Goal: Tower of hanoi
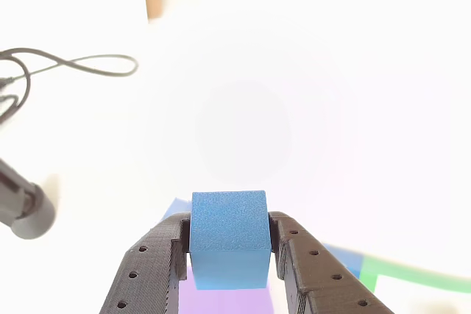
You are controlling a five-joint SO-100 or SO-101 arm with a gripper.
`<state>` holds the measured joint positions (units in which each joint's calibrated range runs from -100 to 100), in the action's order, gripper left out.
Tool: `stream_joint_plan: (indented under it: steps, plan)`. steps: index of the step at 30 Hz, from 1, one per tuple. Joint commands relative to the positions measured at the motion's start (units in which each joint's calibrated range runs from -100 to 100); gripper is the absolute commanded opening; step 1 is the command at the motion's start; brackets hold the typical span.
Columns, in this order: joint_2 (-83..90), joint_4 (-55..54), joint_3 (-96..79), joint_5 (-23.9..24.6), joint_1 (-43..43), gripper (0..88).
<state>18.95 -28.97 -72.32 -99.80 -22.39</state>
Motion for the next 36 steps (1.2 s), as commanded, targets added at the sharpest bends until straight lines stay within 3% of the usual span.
stream_joint_plan:
  steps: [1, 5, 11, 17, 23, 36]
  plan:
    - [15.2, 25.0, 9.3, -0.2, 2.2, 3.0]
    - [21.9, 49.0, 23.1, -0.2, 4.3, 2.6]
    - [19.7, 88.9, 58.3, 0.6, 9.4, 2.7]
    - [14.4, 114.2, 86.6, 1.2, 14.7, 2.5]
    - [13.5, 123.0, 96.3, 0.6, 20.8, 2.5]
    - [14.3, 126.3, 96.3, -0.2, 34.4, 2.5]
